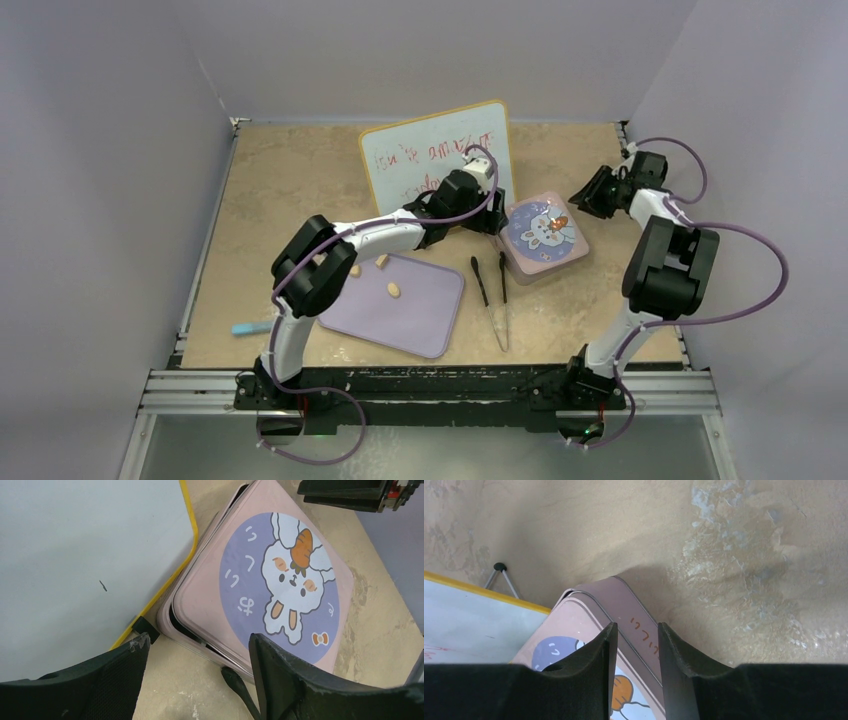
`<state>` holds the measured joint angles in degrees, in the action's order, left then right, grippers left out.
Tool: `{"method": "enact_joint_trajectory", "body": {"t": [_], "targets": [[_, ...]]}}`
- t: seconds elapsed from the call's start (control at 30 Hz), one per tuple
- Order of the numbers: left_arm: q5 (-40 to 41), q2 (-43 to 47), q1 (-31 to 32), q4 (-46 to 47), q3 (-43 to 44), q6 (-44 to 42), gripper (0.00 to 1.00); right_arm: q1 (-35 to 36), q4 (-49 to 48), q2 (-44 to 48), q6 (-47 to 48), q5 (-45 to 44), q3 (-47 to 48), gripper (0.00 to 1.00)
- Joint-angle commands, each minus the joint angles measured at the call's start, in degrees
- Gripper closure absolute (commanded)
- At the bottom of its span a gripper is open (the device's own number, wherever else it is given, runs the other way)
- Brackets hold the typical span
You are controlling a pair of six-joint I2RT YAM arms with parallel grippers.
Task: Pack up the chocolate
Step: Close the box lid on the packing box.
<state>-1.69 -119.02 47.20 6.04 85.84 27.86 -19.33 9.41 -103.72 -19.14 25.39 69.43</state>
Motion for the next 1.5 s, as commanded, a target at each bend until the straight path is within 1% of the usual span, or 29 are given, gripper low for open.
{"method": "enact_joint_trajectory", "body": {"t": [0.0,0.3,0.47,0.7,0.77,0.87,0.97,1.13,1.2,1.27,1.37,1.47], "targets": [[-1.1,0.5,-0.4,4.0,0.1,-0.9,0.29,1.1,-0.2,-1.1,2.2,2.9,3.9,0.62],[-3.0,-1.2,-0.4,5.3,0.3,-1.2,0.31,3.2,0.9,-3.3,3.7,3.0,5.6,0.67],[-3.8,-2.6,-0.4,3.2,2.0,-0.8,0.31,4.4,1.3,-4.7,3.9,3.6,6.6,0.70],[-2.1,-2.7,-0.3,2.3,1.7,-1.3,0.32,5.3,1.9,-4.8,3.0,0.8,6.4,0.70],[-1.4,-2.8,-0.4,2.1,1.8,-1.5,0.31,5.3,2.2,-4.3,2.3,-0.3,6.7,0.69],[-0.6,-3.2,-0.4,1.0,2.8,-2.2,0.31,5.4,5.2,-3.8,0.2,-3.7,9.3,0.63],[0.4,-3.0,-0.3,0.1,3.3,-2.6,0.32,5.3,9.8,-3.3,-2.6,-7.4,12.4,0.59],[0.9,-1.9,-0.4,-0.2,3.4,-3.3,0.32,5.1,17.1,-0.4,-8.7,-19.1,13.6,0.52],[1.1,-1.5,-0.4,-0.8,3.9,-3.6,0.31,4.9,20.3,1.4,-11.9,-23.0,12.8,0.48],[1.0,-1.0,-0.3,-0.9,4.4,-3.8,0.31,4.9,21.5,3.9,-14.3,-24.7,10.2,0.46],[0.2,-0.9,-0.4,-1.3,5.9,-4.5,0.30,4.9,22.9,7.9,-17.3,-26.5,5.8,0.45],[0.4,-1.1,-0.3,-2.6,8.2,-5.8,0.28,4.9,28.3,11.3,-21.1,-33.3,4.1,0.44]]}}
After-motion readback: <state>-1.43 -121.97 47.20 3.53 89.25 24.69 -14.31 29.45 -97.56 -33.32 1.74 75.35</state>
